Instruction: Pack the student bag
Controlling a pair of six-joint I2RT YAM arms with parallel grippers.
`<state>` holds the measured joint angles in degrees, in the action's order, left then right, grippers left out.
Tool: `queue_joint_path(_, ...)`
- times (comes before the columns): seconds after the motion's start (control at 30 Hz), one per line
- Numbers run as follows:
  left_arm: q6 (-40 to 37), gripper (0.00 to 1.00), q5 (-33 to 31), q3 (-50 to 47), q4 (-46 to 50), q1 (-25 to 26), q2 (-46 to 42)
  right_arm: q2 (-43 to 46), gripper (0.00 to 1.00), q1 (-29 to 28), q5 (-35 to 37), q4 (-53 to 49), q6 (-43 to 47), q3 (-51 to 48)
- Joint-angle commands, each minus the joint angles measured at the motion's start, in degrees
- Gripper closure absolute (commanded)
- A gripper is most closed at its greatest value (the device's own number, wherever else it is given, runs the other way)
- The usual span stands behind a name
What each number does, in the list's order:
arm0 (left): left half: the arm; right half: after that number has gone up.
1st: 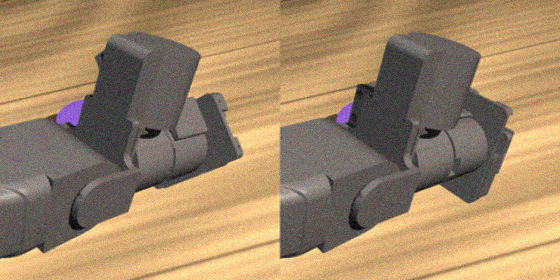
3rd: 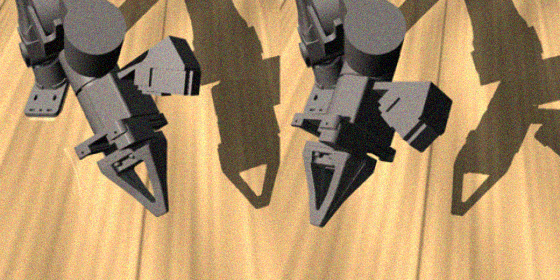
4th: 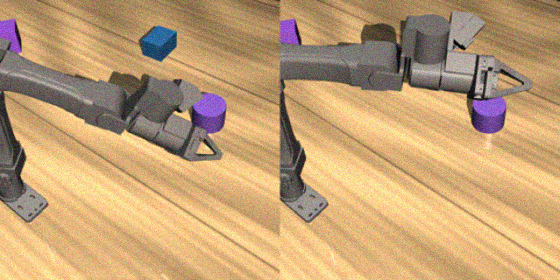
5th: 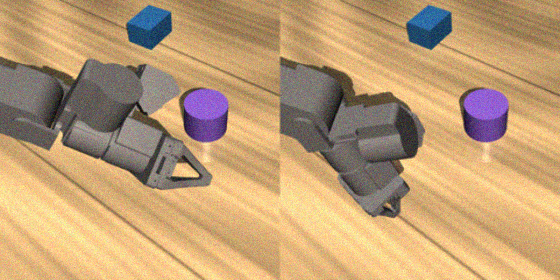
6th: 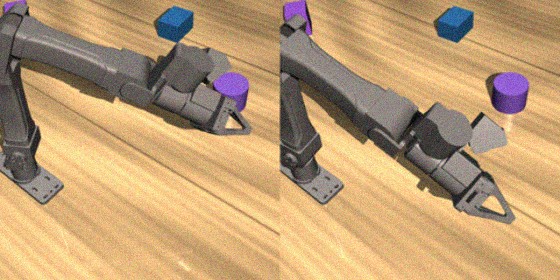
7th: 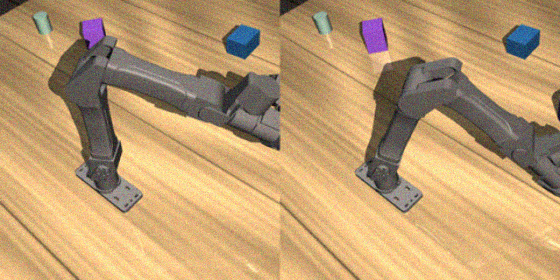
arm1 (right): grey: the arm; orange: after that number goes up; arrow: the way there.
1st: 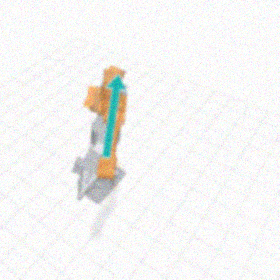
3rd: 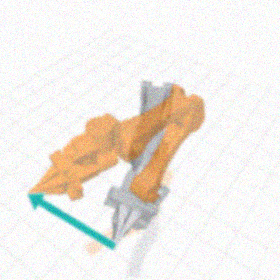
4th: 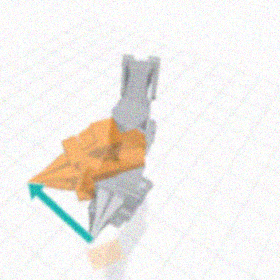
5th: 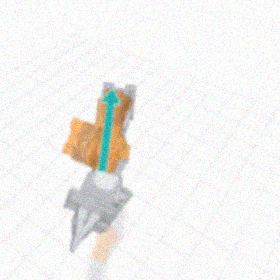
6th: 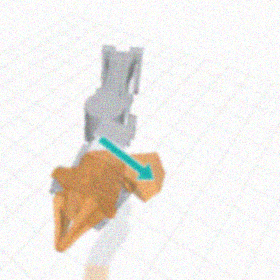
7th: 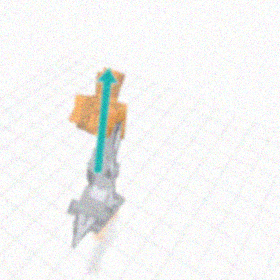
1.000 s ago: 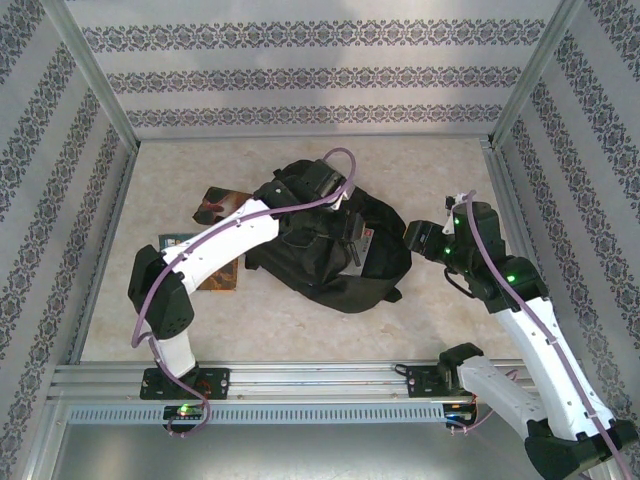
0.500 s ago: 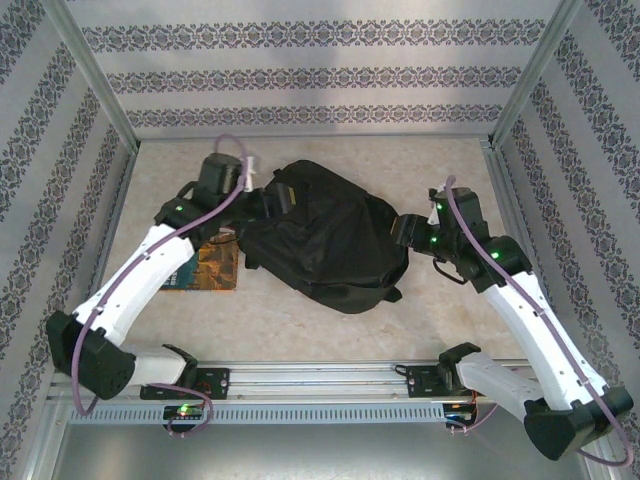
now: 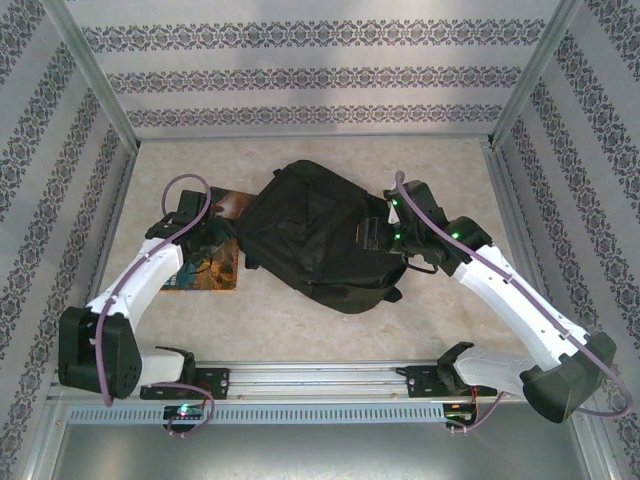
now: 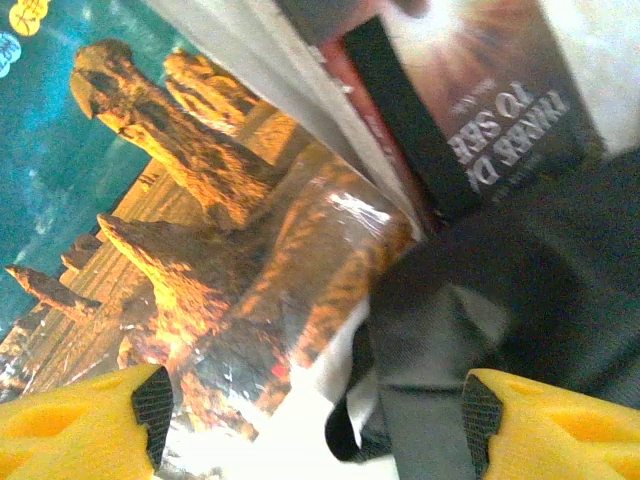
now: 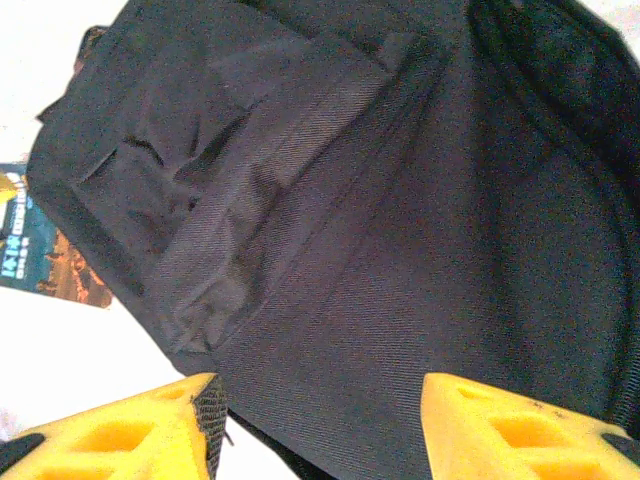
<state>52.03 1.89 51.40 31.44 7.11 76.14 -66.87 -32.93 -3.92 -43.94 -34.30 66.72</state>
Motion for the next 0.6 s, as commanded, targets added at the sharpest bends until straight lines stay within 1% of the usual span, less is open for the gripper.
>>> queue_joint_path(0.0, 4.73, 0.28, 2.58, -2.23, -6.97, -2.20, 4.76, -0.58, 0.45, -0.90, -1.30, 0.95, -0.82, 1.59)
queue_joint_path(0.1, 6.98, 0.30, 4.47, -4.40, -10.23, -3.15, 8.27, -0.63, 0.45, -1.09, -1.91, 0.83, -0.70, 1.59)
queue_joint_path(0.2, 9.49, 0.33, 7.40, -8.14, -14.64, -3.16, 9.99, -0.22, 0.45, -1.09, -2.73, 1.42, -0.89, 0.82)
queue_joint_path(0.27, 10.34, 0.35, 9.04, -10.29, -15.57, -3.08, 10.72, -0.06, 0.45, -1.09, -3.10, 1.99, -1.37, 0.23)
queue_joint_path(0.37, 10.26, 0.39, 10.69, -12.33, -13.14, -2.63, 9.87, -0.01, 0.45, -1.13, -3.11, 2.52, -1.84, -0.09)
queue_joint_path(0.57, 10.19, 0.46, 10.50, -17.22, -4.57, -0.41, 1.91, -2.88, 0.45, -1.06, -5.19, 3.29, -1.44, 0.68)
